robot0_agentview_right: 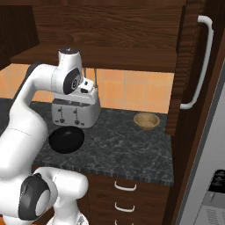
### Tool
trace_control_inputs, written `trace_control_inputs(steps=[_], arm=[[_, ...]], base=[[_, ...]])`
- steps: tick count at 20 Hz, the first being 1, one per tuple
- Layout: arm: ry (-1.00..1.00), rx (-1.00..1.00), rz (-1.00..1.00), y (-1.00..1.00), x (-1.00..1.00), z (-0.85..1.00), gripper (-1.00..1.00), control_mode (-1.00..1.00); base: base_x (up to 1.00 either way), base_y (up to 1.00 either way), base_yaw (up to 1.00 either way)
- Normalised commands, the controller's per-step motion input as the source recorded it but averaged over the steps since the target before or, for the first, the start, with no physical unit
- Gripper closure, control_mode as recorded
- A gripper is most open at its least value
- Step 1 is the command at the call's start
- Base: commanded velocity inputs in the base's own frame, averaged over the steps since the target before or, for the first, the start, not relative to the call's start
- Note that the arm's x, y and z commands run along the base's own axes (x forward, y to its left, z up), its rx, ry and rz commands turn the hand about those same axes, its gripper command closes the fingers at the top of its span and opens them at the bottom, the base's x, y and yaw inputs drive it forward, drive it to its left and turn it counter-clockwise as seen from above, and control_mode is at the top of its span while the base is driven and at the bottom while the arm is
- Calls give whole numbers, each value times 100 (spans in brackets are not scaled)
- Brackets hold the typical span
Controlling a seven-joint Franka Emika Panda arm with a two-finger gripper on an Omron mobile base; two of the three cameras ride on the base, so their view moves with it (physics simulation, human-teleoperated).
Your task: Pick up the bowls on the counter and stack them on top of one another in the open cabinet. Place the smaller bowl on top of the larger bowl.
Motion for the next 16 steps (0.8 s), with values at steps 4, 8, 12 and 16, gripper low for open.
trace_control_inputs(steps=[4, 8, 12, 16], arm=[[0, 0, -2, -34, 0, -7, -100, -100], [3, 0, 0, -96, -7, -5, -100, -100], [-14, -5, 3, -100, -66, -13, -100, -100], [-17, -15, 4, -100, -40, -17, -100, -100]], base=[[0, 0, 0], [0, 0, 0], [0, 0, 0], [0, 0, 0]])
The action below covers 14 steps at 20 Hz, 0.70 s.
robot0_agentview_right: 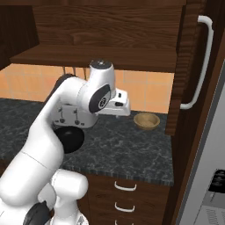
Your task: Pick up the bowls on the counter and stack them on top of one another in the open cabinet. Place the smaller bowl on top of the larger bowl.
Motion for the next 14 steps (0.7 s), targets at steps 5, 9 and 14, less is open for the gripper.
trace_control_inputs(steps=[5, 9, 14], arm=[[-3, -31, 1, -73, 7, -38, -100, -100], [0, -41, 0, -5, 28, -46, -100, -100], [0, -5, 0, 2, 38, -39, -100, -100]], base=[[0, 0, 0], [0, 0, 0], [0, 0, 0]])
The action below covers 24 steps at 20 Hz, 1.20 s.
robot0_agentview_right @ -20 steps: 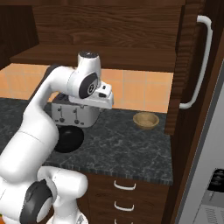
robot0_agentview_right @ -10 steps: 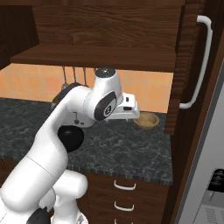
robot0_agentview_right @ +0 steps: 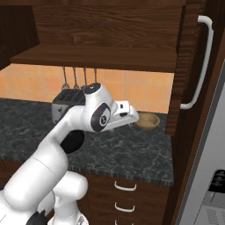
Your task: Pick up the bowls on the counter and stack them on top of one another in the open cabinet. Place the smaller bowl on top of the larger bowl.
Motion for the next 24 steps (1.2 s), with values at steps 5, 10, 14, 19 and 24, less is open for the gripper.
trace_control_inputs(steps=[5, 10, 14, 19, 24], arm=[[3, 0, -1, -3, 32, -8, -100, -100], [2, 0, -1, -13, 75, -12, -100, -100], [0, 0, 0, -21, 73, -13, -100, -100], [0, 0, 2, -13, 25, -14, -100, -100], [0, 3, 4, -1, 20, -23, -100, -100]], base=[[0, 0, 0], [0, 0, 0], [0, 0, 0], [0, 0, 0], [0, 0, 0]])
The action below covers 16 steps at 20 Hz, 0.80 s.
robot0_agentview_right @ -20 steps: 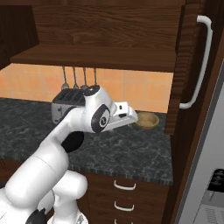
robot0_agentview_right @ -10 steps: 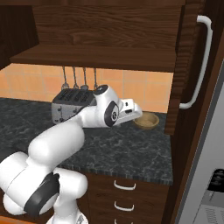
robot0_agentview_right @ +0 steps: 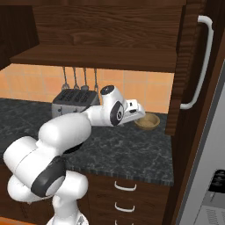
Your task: Pick up the bowls on the counter and stack them on top of one another in the open cabinet. Place the smaller bowl on top of the larger bowl.
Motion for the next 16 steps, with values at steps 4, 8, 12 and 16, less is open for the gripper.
trace_control_inputs(steps=[4, 8, 12, 16], arm=[[0, 1, 6, 0, 24, -23, -100, -100], [0, 0, 5, 0, 26, -27, -100, -100], [0, 2, 5, 0, 38, -25, -100, -100], [0, 3, 5, -1, 42, -18, -100, -100]], base=[[0, 0, 0], [0, 0, 0], [0, 0, 0], [0, 0, 0]])
